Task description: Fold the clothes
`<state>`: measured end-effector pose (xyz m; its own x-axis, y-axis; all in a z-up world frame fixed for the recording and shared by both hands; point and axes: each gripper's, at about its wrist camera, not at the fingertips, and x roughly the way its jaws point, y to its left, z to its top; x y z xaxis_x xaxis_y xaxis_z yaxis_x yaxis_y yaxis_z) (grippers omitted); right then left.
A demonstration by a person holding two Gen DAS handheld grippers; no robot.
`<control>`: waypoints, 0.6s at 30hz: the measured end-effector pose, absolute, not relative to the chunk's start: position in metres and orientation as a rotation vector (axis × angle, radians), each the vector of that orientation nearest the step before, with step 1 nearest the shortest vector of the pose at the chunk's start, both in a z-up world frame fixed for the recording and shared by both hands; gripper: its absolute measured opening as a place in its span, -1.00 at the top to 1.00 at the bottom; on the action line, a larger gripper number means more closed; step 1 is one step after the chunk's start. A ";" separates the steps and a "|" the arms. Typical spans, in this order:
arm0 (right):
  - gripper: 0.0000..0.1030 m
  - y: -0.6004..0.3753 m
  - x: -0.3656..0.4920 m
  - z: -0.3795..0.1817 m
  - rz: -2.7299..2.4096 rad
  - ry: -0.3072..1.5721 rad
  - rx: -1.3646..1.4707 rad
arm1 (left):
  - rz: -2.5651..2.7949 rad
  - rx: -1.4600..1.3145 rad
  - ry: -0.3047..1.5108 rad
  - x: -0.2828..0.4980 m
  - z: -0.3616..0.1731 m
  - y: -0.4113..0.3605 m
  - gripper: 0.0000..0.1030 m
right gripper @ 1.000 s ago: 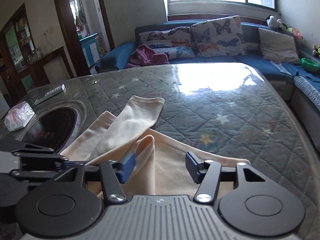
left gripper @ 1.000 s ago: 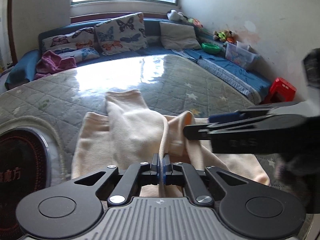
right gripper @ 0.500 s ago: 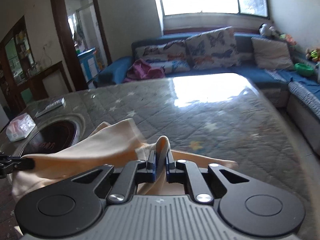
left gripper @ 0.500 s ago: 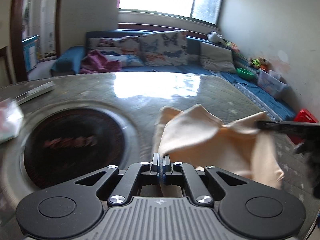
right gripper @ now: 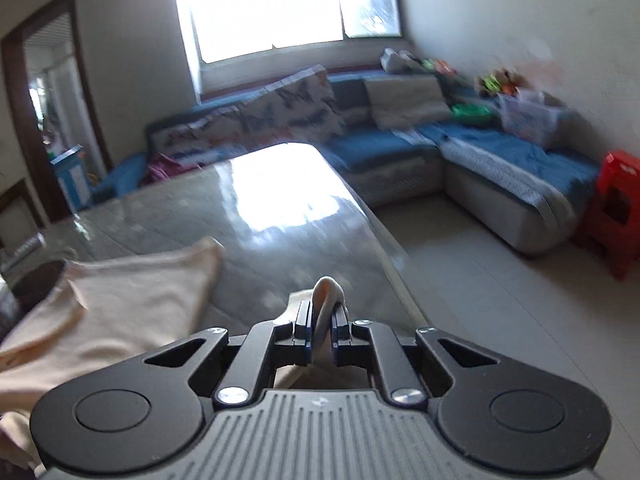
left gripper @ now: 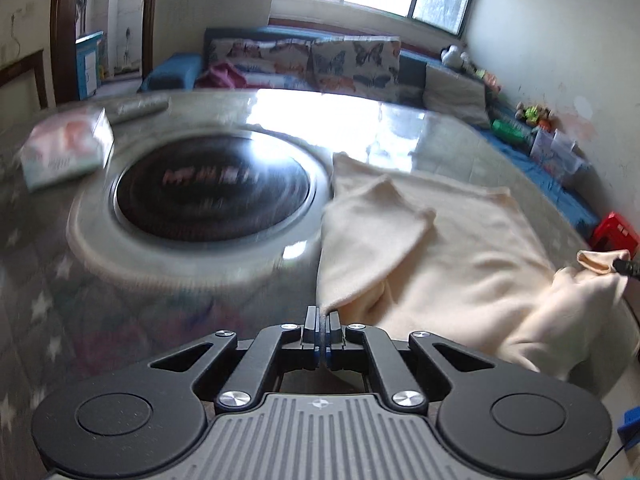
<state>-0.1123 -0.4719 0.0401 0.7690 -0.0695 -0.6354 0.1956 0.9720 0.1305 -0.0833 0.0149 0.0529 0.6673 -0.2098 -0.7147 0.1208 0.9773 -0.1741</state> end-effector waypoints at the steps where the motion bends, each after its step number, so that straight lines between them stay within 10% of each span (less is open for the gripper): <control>1: 0.67 -0.477 -0.116 0.034 -0.166 0.702 0.195 | -0.186 -0.117 0.835 -0.086 0.049 0.017 0.94; 6: 0.65 -0.489 -0.123 0.037 -0.220 0.701 0.167 | -0.184 -0.117 0.842 -0.094 0.052 0.026 0.82; 12: 0.47 -0.473 -0.105 0.053 -0.112 0.670 0.123 | -0.187 -0.082 0.775 -0.084 0.069 0.019 0.19; 18: 0.47 -0.429 -0.062 0.041 0.090 0.733 0.114 | -0.211 -0.046 0.737 -0.045 0.073 0.000 0.14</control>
